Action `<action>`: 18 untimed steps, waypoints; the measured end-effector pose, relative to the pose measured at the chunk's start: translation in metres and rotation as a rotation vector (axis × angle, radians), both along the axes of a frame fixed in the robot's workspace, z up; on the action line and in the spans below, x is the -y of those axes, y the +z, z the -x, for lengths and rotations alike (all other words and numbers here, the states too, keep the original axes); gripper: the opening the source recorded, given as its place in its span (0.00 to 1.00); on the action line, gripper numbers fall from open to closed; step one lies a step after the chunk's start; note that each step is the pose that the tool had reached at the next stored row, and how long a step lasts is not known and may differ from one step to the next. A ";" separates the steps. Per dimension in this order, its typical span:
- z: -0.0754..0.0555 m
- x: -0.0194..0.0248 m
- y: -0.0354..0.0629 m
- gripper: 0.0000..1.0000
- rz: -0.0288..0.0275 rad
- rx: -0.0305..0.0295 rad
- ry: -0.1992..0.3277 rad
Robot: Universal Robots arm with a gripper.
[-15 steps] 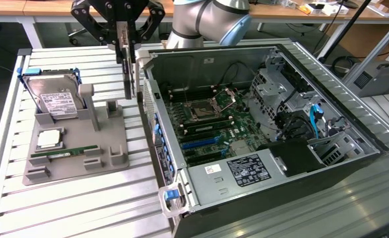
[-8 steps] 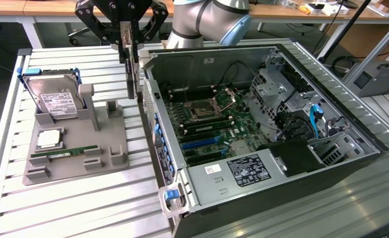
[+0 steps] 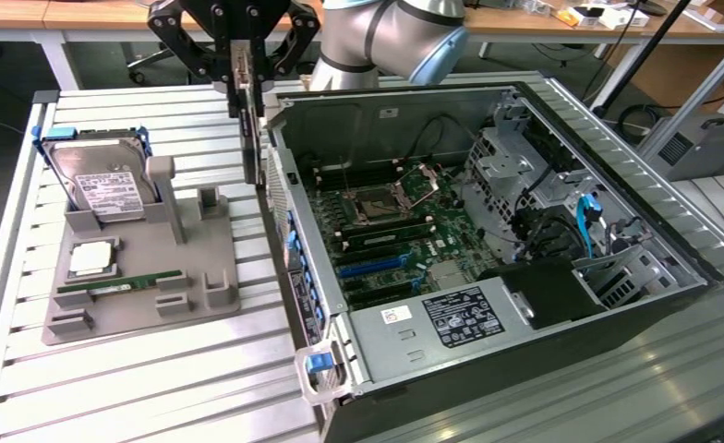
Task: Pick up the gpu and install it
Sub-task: 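Pick up the gpu and move the gpu toward the slot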
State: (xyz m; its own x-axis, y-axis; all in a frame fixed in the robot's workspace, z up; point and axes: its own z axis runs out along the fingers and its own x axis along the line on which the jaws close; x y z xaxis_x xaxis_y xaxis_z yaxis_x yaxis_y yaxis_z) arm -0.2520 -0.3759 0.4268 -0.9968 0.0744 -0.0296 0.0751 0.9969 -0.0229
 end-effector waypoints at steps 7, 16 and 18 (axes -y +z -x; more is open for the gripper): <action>-0.005 0.0000 0.0000 0.27 0.0023 0.0000 0.000; -0.010 0.0000 0.0000 0.27 0.0034 0.0000 0.000; -0.012 0.0000 0.0000 0.27 0.0038 0.0000 0.000</action>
State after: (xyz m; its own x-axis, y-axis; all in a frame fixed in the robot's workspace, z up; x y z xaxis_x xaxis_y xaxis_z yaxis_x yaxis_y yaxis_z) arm -0.2401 -0.3759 0.4269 -0.9968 0.0743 -0.0298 0.0751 0.9968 -0.0267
